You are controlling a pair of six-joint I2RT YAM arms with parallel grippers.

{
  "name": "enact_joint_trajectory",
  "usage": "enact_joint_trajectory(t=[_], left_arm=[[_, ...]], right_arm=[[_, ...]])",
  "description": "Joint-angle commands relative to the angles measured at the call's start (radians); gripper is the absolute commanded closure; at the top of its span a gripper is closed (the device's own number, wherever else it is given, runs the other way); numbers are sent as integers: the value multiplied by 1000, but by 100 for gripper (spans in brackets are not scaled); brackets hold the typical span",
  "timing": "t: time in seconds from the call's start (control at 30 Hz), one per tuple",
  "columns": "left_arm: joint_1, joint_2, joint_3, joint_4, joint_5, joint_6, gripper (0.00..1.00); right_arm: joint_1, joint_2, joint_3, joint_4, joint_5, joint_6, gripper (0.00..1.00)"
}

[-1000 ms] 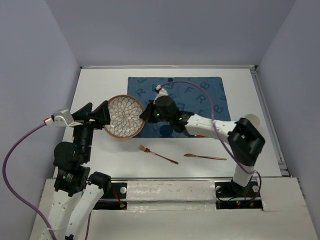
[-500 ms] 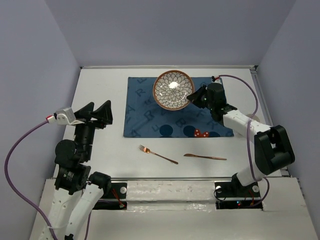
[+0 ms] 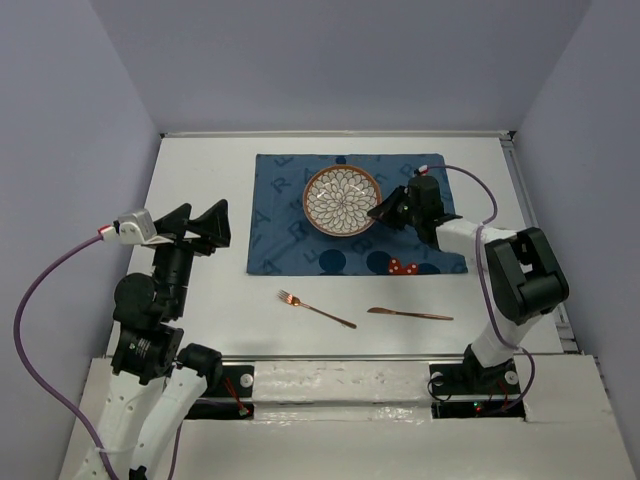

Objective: Set the dinner table for one person

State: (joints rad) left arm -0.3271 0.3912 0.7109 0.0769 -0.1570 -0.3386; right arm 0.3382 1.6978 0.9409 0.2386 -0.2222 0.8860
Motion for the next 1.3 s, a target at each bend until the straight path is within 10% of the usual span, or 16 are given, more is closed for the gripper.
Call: enact_joint_trajectory(t=[0.0,0.73,1.27], left_arm=[[-4,14,-7,37,19,6,1],[-1,18,-7,37,24,9,1],[-1,14,-7,37,20,12,1]], right_arm=[[-30,5,15,226,-57,62,100],[-68,76,-24,234,-42,74,98],[-68,-90,-96,93,79,-33,24]])
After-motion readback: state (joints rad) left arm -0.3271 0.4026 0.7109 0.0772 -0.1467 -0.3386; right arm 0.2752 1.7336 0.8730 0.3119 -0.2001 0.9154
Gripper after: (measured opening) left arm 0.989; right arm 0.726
